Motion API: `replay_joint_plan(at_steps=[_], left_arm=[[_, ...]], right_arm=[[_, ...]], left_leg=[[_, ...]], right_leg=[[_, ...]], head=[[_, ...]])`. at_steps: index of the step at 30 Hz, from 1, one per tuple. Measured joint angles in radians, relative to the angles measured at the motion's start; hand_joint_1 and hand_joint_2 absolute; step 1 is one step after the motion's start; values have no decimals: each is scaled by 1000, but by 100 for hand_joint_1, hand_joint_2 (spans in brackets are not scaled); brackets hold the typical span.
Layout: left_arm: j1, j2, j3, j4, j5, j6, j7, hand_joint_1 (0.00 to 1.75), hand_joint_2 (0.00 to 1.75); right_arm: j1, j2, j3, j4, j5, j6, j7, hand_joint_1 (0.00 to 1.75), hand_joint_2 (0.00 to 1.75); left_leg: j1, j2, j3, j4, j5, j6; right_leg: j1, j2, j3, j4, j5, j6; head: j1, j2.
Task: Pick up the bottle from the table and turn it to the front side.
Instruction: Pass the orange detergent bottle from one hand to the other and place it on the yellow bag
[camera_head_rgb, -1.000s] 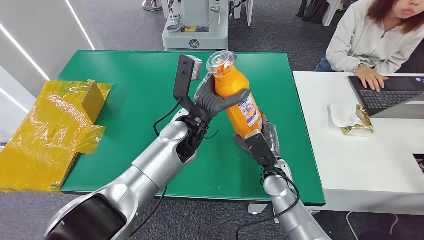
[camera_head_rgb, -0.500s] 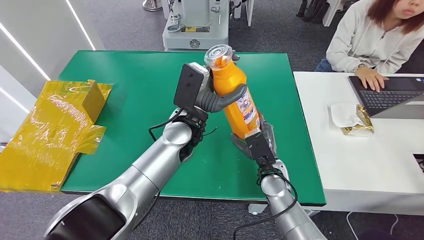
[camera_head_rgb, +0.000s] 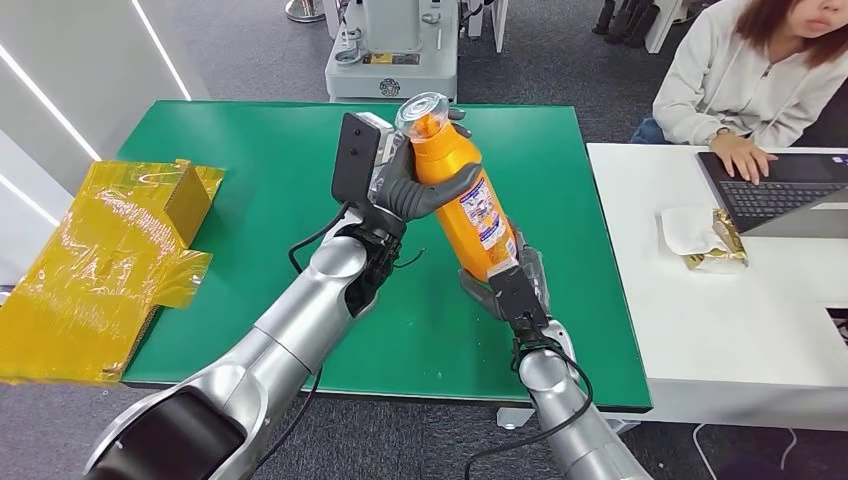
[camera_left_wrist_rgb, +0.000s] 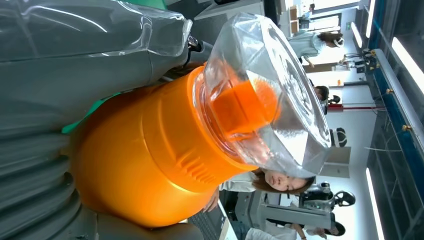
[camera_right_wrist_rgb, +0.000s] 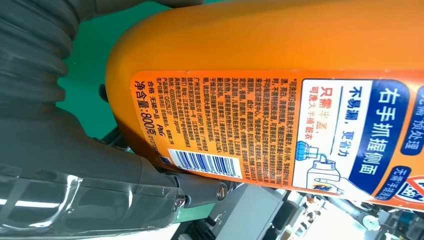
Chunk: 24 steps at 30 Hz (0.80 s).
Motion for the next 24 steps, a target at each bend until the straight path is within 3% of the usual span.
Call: replay_joint_plan(at_steps=[4,8,15,24], left_arm=[[0,0,2,0,-4,-4,0,175,175],[0,1,3,0,-6,-8,-1,175,175],[3,18,3,-2,-64,29,-40,175,175],[6,96,39,26,-95,48,-38,175,175]], right_arm=[[0,0,0,0,0,0,-1,175,175],[-1,0,0,0,0,0,-2,1,175],[33,-7,0,-100,-1,1,-2,0,175],[210,-100,23,-510,-40,-35,-35,0,175]], left_leg=[[0,0,0,0,0,0],[0,0,0,0,0,0],[0,0,0,0,0,0],[0,0,0,0,0,0]], right_leg=[[0,0,0,0,0,0],[0,0,0,0,0,0],[0,0,0,0,0,0],[0,1,-1,0,0,0]], head=[[0,0],[0,0],[0,0],[0,0]])
